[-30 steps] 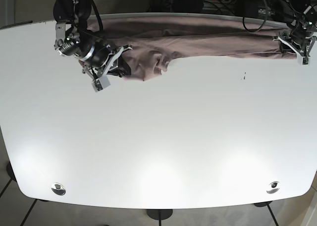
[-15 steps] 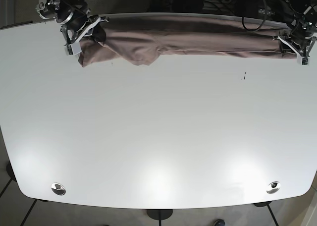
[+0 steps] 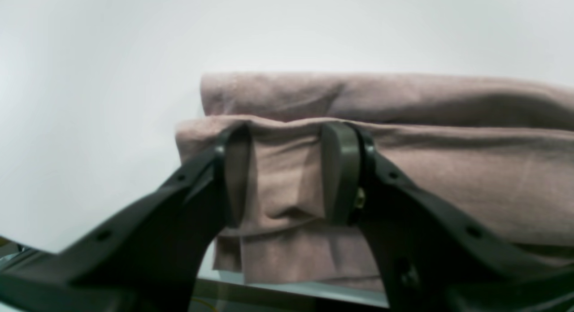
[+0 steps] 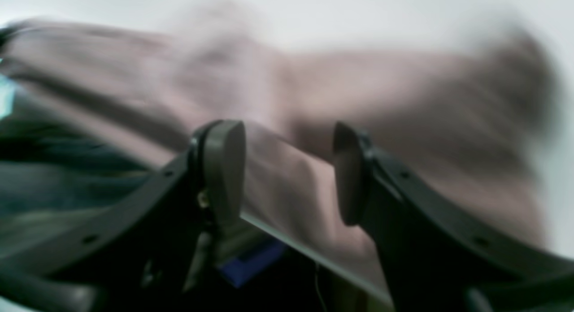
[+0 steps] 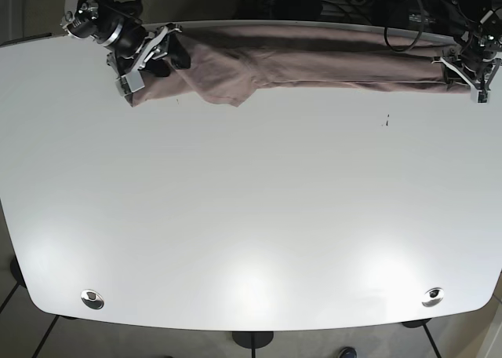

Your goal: Fold the T-shirt properly

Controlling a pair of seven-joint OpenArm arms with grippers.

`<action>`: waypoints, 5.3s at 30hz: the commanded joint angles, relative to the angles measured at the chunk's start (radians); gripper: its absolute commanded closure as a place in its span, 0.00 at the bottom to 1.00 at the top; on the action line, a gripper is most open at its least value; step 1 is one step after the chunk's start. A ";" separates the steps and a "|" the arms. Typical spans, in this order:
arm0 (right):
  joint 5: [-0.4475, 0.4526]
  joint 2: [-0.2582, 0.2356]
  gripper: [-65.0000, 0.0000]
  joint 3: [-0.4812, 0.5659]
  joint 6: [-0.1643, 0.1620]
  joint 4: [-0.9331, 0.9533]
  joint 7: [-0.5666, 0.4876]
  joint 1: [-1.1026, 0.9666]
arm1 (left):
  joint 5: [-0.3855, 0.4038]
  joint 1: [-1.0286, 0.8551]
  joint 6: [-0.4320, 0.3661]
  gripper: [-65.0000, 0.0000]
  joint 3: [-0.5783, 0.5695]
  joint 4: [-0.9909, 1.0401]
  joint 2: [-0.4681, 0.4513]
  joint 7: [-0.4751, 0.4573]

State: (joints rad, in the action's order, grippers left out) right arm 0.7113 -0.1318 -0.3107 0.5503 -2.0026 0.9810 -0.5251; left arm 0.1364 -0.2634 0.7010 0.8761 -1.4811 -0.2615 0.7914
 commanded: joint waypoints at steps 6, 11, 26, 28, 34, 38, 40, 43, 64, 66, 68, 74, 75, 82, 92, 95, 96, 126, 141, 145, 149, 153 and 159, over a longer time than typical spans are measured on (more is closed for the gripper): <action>0.000 -0.016 0.53 0.084 -0.002 -0.001 -0.010 0.033 | -0.036 -0.007 -0.003 0.63 0.005 -0.005 -0.012 0.030; -0.147 -0.010 0.89 0.129 0.003 0.125 -0.027 0.046 | -0.036 -0.007 -0.003 0.63 0.005 -0.005 -0.012 0.030; -0.212 -0.082 0.87 0.054 -0.003 0.563 -0.159 0.399 | -0.036 0.224 -0.003 0.62 -0.134 0.334 -0.060 -0.119; -0.212 -0.082 0.87 0.054 -0.003 0.579 -0.159 0.423 | -0.036 0.266 -0.003 0.62 -0.139 0.343 -0.060 -0.115; -0.210 -0.075 0.87 0.054 0.001 0.510 -0.155 0.417 | -0.013 0.324 -0.003 0.53 -0.076 0.210 -0.054 0.001; -0.209 -0.075 0.87 0.054 0.004 0.484 -0.153 0.400 | 0.147 0.321 -0.003 0.41 -0.031 0.145 -0.088 0.099; -0.207 -0.075 0.87 0.054 0.004 0.484 -0.153 0.399 | 0.263 0.292 -0.003 0.41 -0.010 0.181 -0.132 0.119; -0.203 -0.073 0.87 0.054 0.006 0.483 -0.153 0.397 | 0.378 0.246 -0.003 0.41 -0.011 0.228 -0.169 0.119; -0.201 -0.050 0.88 0.049 0.006 0.478 -0.158 0.395 | 0.303 0.293 -0.003 0.98 -0.039 0.405 -0.112 0.118; -0.201 -0.048 0.88 0.051 0.006 0.478 -0.158 0.395 | 0.299 0.284 -0.003 0.98 -0.041 0.288 -0.101 0.118; -0.201 -0.045 0.88 0.051 0.006 0.478 -0.158 0.394 | 0.299 0.235 -0.003 0.98 -0.044 0.165 -0.060 0.118; -0.201 -0.045 0.88 0.051 0.006 0.478 -0.158 0.388 | 0.297 0.086 -0.003 0.98 -0.180 -0.312 0.104 0.121; -0.201 -0.045 0.88 0.051 0.006 0.478 -0.158 0.388 | 0.297 0.063 -0.003 0.98 -0.217 -0.367 0.132 0.121; -0.201 -0.045 0.88 0.051 0.006 0.478 -0.158 0.389 | 0.297 0.028 -0.003 0.98 -0.496 -0.447 0.252 0.121; -0.201 -0.045 0.88 0.048 0.006 0.478 -0.158 0.389 | 0.300 0.063 -0.116 0.96 -0.710 -0.444 0.261 0.116; -0.201 -0.045 0.88 0.049 0.006 0.478 -0.158 0.389 | 0.297 0.068 -0.117 0.81 -0.717 -0.444 0.259 0.116; -0.201 -0.045 0.88 0.049 0.006 0.478 -0.158 0.389 | 0.297 0.068 -0.117 0.76 -0.717 -0.444 0.259 0.116; -0.200 0.004 0.31 -0.586 0.148 0.489 0.195 0.560 | 0.299 0.214 -0.003 0.91 -0.440 -0.082 0.047 0.067; 0.012 0.022 0.35 -0.396 0.148 0.632 0.191 0.521 | 0.297 0.252 -0.003 0.91 -0.456 0.093 0.047 0.036; 0.012 0.019 0.98 -0.391 0.119 0.632 0.132 0.520 | 0.297 0.250 -0.003 0.91 -0.456 0.092 0.051 0.036; 0.014 0.013 0.98 -0.391 0.106 0.561 0.131 0.515 | 0.297 0.249 -0.003 0.91 -0.456 0.093 0.074 0.038; 0.015 0.019 0.97 -0.391 0.060 0.299 0.155 0.457 | 0.220 0.247 -0.003 0.91 -0.456 0.093 0.150 0.044; 0.026 0.111 0.97 -0.390 0.060 -0.008 0.367 0.495 | 0.087 0.257 -0.003 0.90 -0.467 0.093 0.305 0.039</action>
State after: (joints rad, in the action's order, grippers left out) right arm 0.7189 -0.0132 -0.7002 0.6033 -1.9926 1.3552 -0.0399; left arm 0.2653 -0.0021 0.6971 0.4145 -1.3891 0.0380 0.7757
